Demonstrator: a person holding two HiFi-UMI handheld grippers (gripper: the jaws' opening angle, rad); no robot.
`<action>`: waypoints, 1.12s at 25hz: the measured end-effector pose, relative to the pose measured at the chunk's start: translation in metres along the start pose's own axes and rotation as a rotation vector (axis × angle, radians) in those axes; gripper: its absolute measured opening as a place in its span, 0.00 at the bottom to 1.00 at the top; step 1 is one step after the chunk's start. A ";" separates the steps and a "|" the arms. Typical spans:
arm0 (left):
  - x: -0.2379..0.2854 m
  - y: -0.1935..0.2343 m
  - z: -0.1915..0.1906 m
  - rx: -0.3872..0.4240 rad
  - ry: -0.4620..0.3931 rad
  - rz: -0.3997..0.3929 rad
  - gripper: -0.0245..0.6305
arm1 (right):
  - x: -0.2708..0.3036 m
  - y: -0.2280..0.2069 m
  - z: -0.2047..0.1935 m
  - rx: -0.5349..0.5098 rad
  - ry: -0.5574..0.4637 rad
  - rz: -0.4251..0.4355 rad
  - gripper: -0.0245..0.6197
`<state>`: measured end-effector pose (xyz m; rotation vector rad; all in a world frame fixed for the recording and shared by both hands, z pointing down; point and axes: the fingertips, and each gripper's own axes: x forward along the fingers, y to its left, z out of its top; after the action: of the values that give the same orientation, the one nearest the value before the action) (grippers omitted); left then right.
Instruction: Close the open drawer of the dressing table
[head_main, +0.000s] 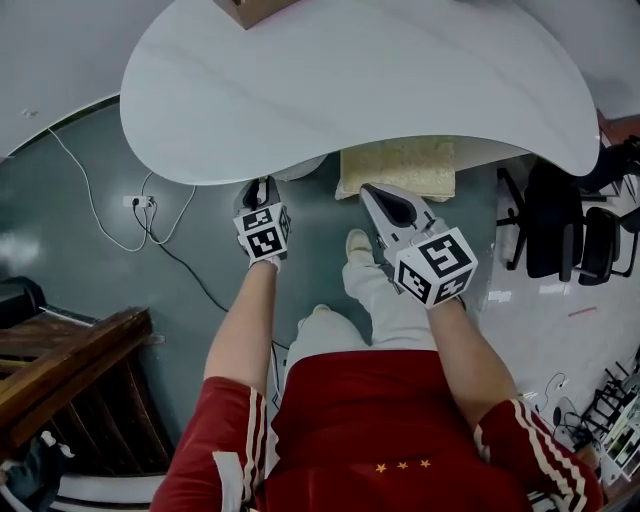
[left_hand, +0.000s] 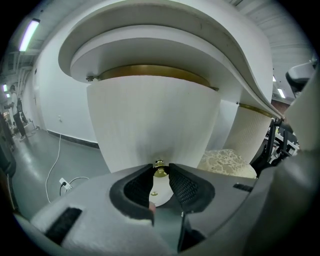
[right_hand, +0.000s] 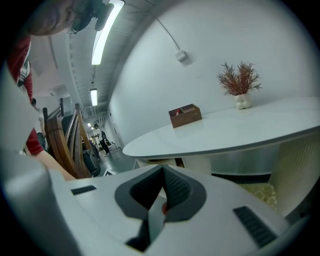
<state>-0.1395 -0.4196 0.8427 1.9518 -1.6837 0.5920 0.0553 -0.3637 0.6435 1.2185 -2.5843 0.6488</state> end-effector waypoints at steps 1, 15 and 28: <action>0.003 0.000 0.003 0.002 -0.001 0.001 0.20 | 0.000 -0.002 0.000 0.000 -0.005 -0.004 0.04; 0.029 0.004 0.027 0.002 -0.060 0.018 0.20 | -0.001 -0.007 -0.005 -0.048 -0.002 -0.015 0.05; 0.012 -0.013 0.019 0.121 -0.004 -0.064 0.36 | -0.027 0.006 0.014 -0.081 0.027 -0.017 0.05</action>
<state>-0.1248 -0.4394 0.8346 2.0844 -1.6142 0.6811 0.0672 -0.3485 0.6196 1.1963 -2.5493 0.5472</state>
